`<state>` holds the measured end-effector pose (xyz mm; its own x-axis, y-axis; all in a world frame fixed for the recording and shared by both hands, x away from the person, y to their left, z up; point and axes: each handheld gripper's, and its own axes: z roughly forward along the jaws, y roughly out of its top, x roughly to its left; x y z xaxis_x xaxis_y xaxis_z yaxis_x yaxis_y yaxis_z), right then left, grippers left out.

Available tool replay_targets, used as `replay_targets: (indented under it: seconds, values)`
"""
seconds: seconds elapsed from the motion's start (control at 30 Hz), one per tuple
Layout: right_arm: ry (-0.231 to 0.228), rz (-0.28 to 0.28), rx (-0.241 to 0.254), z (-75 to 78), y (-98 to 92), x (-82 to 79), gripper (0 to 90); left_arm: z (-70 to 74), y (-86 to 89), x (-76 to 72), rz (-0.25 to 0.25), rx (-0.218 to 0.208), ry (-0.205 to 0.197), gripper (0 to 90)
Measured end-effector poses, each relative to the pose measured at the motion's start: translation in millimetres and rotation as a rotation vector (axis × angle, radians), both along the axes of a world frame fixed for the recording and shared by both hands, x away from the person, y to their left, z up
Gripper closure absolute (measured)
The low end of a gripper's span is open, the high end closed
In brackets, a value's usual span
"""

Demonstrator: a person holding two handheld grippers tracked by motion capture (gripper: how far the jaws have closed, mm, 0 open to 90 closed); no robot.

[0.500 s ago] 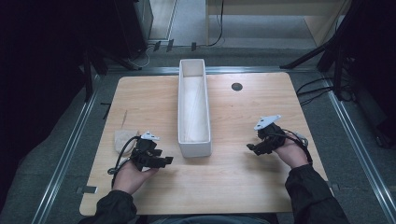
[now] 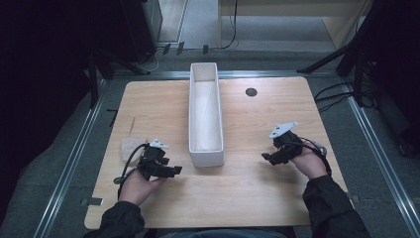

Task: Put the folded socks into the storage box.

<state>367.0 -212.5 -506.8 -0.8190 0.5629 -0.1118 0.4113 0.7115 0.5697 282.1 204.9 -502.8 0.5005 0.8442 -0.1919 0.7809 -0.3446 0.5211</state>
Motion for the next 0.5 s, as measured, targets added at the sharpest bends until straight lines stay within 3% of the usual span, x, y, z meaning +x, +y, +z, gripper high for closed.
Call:
replay_targets:
  seconds: [0.5]
  values:
    - [0.001, 0.007, 0.002, -0.2, 1.4, 0.3, 21.1, 0.3, 4.6, 1.4, 0.027, -0.007, 0.02, 34.5]
